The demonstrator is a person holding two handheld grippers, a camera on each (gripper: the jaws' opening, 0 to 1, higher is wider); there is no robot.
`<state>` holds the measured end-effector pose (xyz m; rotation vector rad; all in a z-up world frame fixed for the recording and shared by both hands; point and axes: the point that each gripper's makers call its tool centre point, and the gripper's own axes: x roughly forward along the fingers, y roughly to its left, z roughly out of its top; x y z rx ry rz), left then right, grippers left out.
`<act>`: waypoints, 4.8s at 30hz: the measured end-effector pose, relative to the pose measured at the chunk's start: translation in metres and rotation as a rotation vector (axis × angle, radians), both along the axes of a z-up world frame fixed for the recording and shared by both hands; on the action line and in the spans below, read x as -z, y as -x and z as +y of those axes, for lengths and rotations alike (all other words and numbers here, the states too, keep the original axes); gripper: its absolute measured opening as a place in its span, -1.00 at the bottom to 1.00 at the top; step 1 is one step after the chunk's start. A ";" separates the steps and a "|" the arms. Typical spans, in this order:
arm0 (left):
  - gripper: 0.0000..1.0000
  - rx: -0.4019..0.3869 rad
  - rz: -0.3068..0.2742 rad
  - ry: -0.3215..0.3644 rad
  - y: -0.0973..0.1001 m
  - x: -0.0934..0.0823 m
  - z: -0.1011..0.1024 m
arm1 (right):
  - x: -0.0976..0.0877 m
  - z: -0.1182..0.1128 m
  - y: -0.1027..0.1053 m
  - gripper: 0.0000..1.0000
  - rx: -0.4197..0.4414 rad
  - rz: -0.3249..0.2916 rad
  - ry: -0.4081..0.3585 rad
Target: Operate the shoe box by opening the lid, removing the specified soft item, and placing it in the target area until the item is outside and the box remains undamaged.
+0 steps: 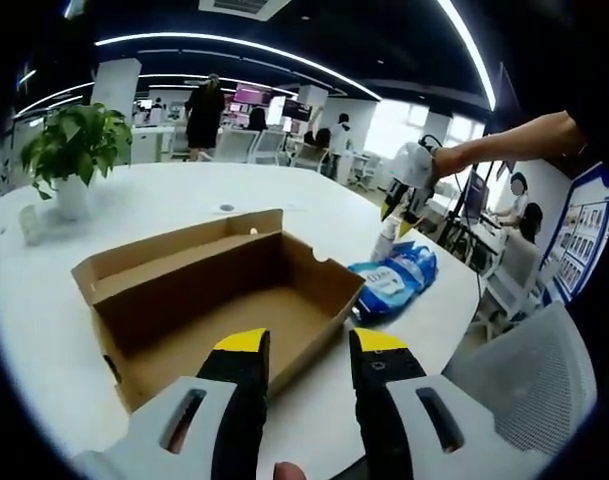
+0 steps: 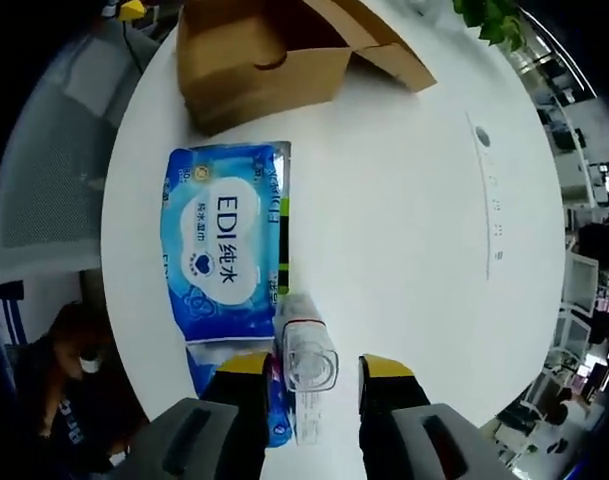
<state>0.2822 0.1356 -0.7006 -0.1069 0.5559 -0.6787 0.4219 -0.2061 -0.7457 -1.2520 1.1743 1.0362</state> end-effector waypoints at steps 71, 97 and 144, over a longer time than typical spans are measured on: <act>-0.85 -0.516 0.287 -0.275 0.014 0.062 0.133 | -0.037 0.105 0.042 -0.40 0.634 -0.096 -0.741; -0.90 -0.556 0.295 -0.260 0.012 0.066 0.144 | -0.035 0.205 -0.038 -0.41 0.727 -0.047 -0.856; -0.91 -0.571 0.301 -0.232 0.008 0.069 0.145 | 0.031 0.246 -0.135 -1.00 0.804 -0.168 -0.676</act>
